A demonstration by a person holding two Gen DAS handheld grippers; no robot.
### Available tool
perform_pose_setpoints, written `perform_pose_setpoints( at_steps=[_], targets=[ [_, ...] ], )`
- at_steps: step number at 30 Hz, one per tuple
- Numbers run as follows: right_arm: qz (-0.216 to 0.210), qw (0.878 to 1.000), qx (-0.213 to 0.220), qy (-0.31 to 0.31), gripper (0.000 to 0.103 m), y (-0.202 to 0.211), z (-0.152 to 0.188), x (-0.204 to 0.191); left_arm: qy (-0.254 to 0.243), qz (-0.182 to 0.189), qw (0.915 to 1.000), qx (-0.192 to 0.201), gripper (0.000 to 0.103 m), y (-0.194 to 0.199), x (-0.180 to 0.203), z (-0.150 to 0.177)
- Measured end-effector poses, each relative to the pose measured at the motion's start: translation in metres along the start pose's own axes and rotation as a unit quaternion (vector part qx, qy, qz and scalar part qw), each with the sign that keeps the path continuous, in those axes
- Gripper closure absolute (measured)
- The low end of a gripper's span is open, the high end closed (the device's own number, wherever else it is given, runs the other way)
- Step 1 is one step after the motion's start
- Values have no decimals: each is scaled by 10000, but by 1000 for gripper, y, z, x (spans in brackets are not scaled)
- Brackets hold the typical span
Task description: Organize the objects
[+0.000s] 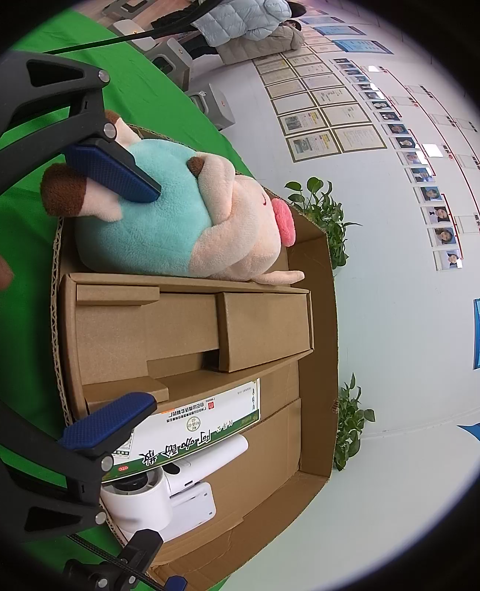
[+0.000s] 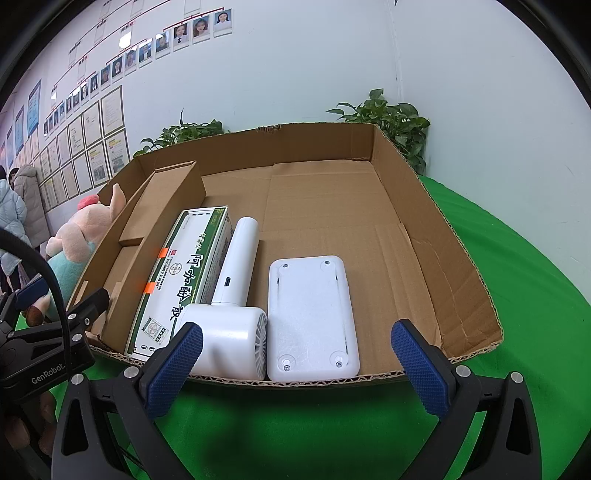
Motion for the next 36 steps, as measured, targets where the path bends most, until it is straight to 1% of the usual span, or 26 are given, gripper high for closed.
perform_pose_setpoints(
  at_steps=[36],
  targets=[
    [12, 10000, -4, -16, 0, 2, 1, -3, -2, 0, 10000, 1, 1, 0, 0, 0]
  ],
)
Point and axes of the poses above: each gripper's, at about its wrist camera, not at the fingertips, and y roughly against the way its jaws point, x to its right, z to its underside, the point moved 3 cm from there along -y, roughly the way its jaws point, and after that the axes turned 11 degrees about -z, right-handed, at the moved point
